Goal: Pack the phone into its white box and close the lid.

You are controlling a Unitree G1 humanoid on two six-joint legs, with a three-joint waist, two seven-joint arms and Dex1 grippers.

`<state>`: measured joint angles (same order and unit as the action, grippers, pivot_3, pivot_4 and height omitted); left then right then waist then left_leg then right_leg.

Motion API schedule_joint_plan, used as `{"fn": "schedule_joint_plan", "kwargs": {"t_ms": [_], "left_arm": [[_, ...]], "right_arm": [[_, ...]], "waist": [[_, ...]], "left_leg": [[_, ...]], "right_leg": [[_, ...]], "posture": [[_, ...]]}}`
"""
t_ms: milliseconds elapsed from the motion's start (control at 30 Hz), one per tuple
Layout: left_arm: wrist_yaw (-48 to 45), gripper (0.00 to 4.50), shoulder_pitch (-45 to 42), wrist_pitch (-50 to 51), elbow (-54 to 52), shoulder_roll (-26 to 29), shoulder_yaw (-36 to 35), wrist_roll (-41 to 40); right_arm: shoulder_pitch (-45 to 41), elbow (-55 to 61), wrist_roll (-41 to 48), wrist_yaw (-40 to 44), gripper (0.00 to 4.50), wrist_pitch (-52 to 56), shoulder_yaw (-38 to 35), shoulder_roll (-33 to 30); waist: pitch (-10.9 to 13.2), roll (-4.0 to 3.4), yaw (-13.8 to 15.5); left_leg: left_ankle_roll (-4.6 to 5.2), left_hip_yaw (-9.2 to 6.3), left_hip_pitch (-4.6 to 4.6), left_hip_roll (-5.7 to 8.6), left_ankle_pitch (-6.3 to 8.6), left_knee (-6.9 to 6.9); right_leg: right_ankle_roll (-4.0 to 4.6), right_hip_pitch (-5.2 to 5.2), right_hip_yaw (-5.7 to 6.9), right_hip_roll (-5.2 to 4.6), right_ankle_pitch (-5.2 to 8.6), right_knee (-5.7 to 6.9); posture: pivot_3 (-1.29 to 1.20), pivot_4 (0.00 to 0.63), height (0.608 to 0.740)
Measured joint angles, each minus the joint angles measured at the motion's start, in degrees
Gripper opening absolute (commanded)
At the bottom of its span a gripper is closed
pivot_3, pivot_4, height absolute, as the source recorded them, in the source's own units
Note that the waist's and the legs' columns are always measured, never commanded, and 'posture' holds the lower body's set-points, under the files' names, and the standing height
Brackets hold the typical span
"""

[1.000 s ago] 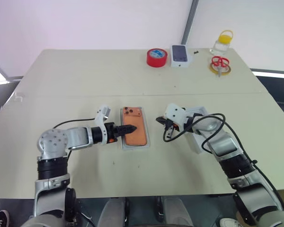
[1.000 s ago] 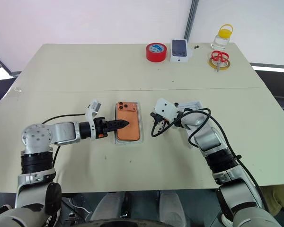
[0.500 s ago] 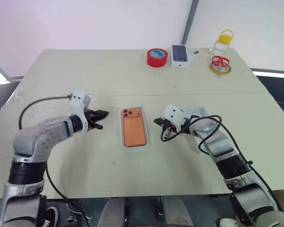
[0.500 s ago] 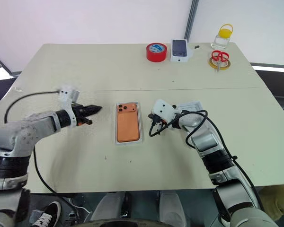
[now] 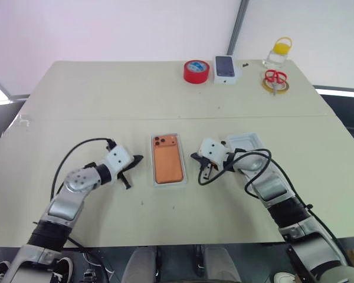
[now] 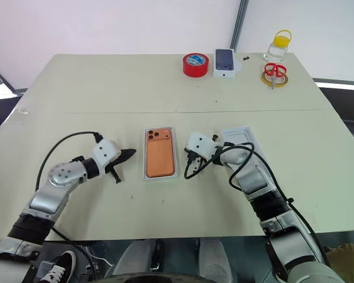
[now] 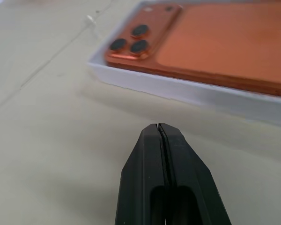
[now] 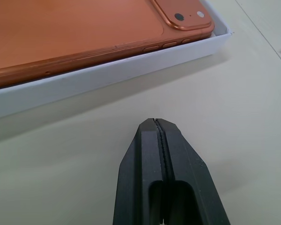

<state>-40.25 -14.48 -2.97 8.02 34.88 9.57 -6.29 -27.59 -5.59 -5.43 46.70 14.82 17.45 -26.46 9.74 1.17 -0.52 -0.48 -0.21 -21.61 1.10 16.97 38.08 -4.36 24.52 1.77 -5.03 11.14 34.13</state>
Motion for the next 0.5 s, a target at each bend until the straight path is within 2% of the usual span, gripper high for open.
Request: {"fn": "schedule_joint_plan", "kwargs": {"t_ms": [167, 500], "left_arm": [[-4.5, 0.04, -2.8, 2.7, 0.9, -2.7, 1.2, 0.1], [-7.3, 0.04, -8.5, 5.2, 3.5, -13.0, 5.9, 4.1]], "right_arm": [[2.0, 3.3, 0.2, 1.6, 0.0, 0.8, 0.1, -1.3], [7.7, 10.3, 1.7, 3.3, 0.0, 4.0, -3.6, -8.2]], "waist": [[0.0, -0.02, 0.3], [0.0, -0.07, 2.8]], "left_leg": [[0.06, -0.01, 0.02, 0.04, 0.02, 0.1], [0.15, -0.01, 0.03, 0.1, 0.07, 0.19]], "right_leg": [[-0.11, -0.11, 0.03, -0.01, -0.05, 0.0], [-0.16, -0.23, 0.04, -0.03, -0.02, -0.06]], "posture": [[0.0, 0.15, 0.74], [0.0, 0.15, 0.74]]}}
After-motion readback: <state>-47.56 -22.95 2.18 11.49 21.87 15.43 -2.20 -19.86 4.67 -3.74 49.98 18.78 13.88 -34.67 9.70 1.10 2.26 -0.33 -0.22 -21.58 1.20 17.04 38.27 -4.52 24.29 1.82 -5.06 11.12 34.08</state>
